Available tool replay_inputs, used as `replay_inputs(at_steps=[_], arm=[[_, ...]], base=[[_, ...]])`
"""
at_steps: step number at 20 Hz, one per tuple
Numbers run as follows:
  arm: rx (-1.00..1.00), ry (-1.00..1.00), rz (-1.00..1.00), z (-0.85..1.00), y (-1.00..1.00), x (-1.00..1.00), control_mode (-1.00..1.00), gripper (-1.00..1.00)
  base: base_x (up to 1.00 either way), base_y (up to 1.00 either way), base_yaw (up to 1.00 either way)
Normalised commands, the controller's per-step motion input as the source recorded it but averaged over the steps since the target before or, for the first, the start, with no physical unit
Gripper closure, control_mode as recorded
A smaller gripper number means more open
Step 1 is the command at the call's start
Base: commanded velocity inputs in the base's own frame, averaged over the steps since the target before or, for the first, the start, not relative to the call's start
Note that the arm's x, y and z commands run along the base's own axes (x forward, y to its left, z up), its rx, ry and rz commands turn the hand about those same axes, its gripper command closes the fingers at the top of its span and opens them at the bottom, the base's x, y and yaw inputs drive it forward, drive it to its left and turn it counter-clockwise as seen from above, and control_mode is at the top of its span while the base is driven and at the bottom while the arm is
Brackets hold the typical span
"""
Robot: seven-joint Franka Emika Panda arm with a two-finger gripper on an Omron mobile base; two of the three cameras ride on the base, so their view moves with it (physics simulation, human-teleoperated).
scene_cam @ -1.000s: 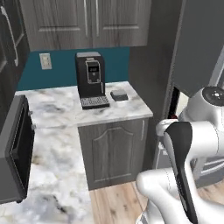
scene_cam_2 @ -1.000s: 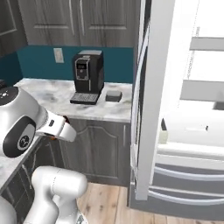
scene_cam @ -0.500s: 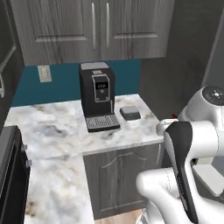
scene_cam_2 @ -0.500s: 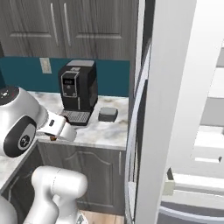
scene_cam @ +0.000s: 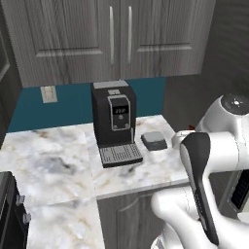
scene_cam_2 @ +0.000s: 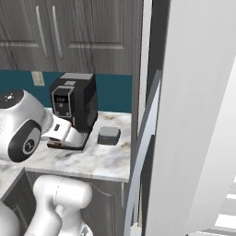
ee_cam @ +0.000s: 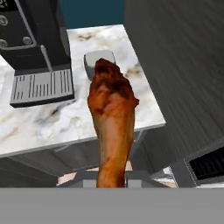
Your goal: Take the chicken drumstick from the fridge and place it on the digital scale on the counter by the fridge. Wait a few seconds for a reading, then move it to the plate on the dining counter.
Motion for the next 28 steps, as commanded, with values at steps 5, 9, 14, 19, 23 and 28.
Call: replay_inputs(at_steps=[5, 9, 14, 19, 23, 28], arm=[[0.00, 0.00, 0.00, -0.24, -0.18, 0.62, -1.00, 1.00], [0.00, 0.00, 0.01, -0.22, -0.19, 0.74, -1.00, 1.00], [0.00, 0.00, 0.05, -0.52, -0.09, 0.73, -1.00, 1.00], [0.01, 0.00, 0.08, -0.67, -0.07, 0.87, -1.00, 1.00], [0.00, -0.02, 0.08, -0.40, -0.15, 0.76, -1.00, 1.00], [0.00, 0.00, 0.02, -0.06, -0.14, 0.70, -1.00, 1.00]], base=[[0.00, 0.00, 0.00], [0.00, 0.00, 0.00], [0.00, 0.00, 0.00], [0.00, 0.00, 0.00], [0.00, 0.00, 0.00], [0.00, 0.00, 0.00]])
